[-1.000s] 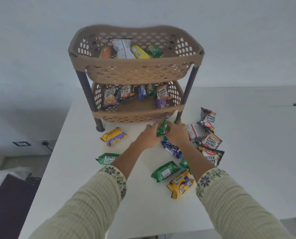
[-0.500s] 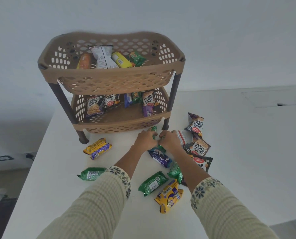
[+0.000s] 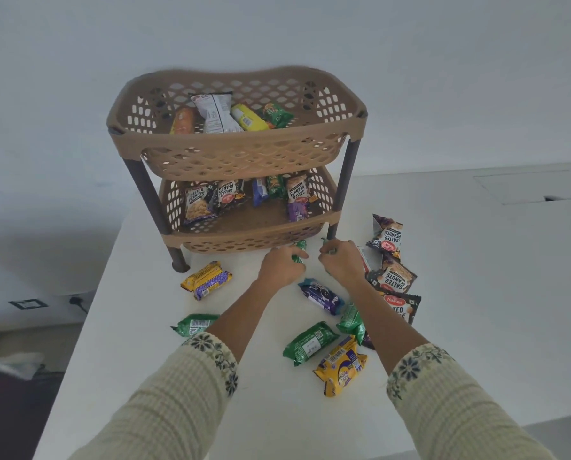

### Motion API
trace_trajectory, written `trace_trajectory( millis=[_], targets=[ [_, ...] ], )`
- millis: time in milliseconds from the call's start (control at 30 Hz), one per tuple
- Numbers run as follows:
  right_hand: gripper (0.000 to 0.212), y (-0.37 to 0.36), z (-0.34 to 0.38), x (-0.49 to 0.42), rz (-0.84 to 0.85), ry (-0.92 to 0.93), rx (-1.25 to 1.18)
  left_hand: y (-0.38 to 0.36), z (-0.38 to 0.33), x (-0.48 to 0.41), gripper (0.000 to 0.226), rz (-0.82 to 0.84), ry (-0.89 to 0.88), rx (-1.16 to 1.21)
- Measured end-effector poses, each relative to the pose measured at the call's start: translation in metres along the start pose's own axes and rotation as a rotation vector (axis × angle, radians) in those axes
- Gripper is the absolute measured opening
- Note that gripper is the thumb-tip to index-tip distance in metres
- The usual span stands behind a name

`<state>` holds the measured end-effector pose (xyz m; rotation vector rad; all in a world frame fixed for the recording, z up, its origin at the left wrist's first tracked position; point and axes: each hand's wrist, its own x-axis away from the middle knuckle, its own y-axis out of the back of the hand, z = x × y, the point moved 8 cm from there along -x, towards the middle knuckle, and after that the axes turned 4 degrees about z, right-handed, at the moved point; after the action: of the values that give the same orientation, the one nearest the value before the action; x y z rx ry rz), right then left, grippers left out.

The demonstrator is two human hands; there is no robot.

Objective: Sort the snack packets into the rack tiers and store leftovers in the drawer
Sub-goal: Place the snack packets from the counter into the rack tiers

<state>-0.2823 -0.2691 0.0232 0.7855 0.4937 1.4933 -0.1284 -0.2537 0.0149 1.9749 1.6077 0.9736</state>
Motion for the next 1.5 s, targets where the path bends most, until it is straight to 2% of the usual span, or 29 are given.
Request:
trace_trajectory(
  millis=[200,300,400,500,633,767,900,1067,1200,1333,1500],
  targets=[
    [0.012,0.026,0.027,0.021,-0.05,0.007,-0.118,0.037,-0.029,0.035,0.027,0.131,-0.046,0.006],
    [0.013,0.043,0.051,0.03,-0.017,0.044,-0.127,0.061,-0.053,0.057,0.024,0.21,-0.091,0.048],
    [0.018,0.07,0.083,0.042,-0.013,0.111,-0.145,0.095,-0.082,0.082,0.025,0.205,-0.189,0.124],
    [0.013,0.101,0.121,0.057,0.009,0.192,-0.236,0.137,-0.111,0.104,0.022,0.103,-0.318,0.143],
    [0.018,0.14,0.174,0.072,-0.032,0.327,-0.291,0.192,-0.137,0.122,0.027,-0.191,-0.441,0.077],
    [0.021,0.164,0.214,0.063,-0.127,0.425,-0.32,0.233,-0.144,0.117,0.031,-0.346,-0.423,0.031],
    [0.023,0.173,0.248,0.033,-0.231,0.49,-0.198,0.268,-0.142,0.094,0.032,-0.419,-0.374,-0.024],
    [0.028,0.165,0.276,-0.021,-0.183,0.536,0.052,0.275,-0.14,0.038,0.03,-0.291,-0.201,-0.206],
    [0.03,0.148,0.275,-0.058,-0.037,0.483,0.291,0.265,-0.139,-0.001,0.026,-0.148,-0.167,-0.276],
    [0.035,0.134,0.263,-0.089,0.115,0.389,0.442,0.238,-0.142,-0.029,0.042,0.083,-0.114,-0.453],
    [0.032,0.13,0.259,-0.128,0.15,0.313,0.482,0.214,-0.144,-0.053,0.053,0.246,-0.081,-0.617]
  ],
)
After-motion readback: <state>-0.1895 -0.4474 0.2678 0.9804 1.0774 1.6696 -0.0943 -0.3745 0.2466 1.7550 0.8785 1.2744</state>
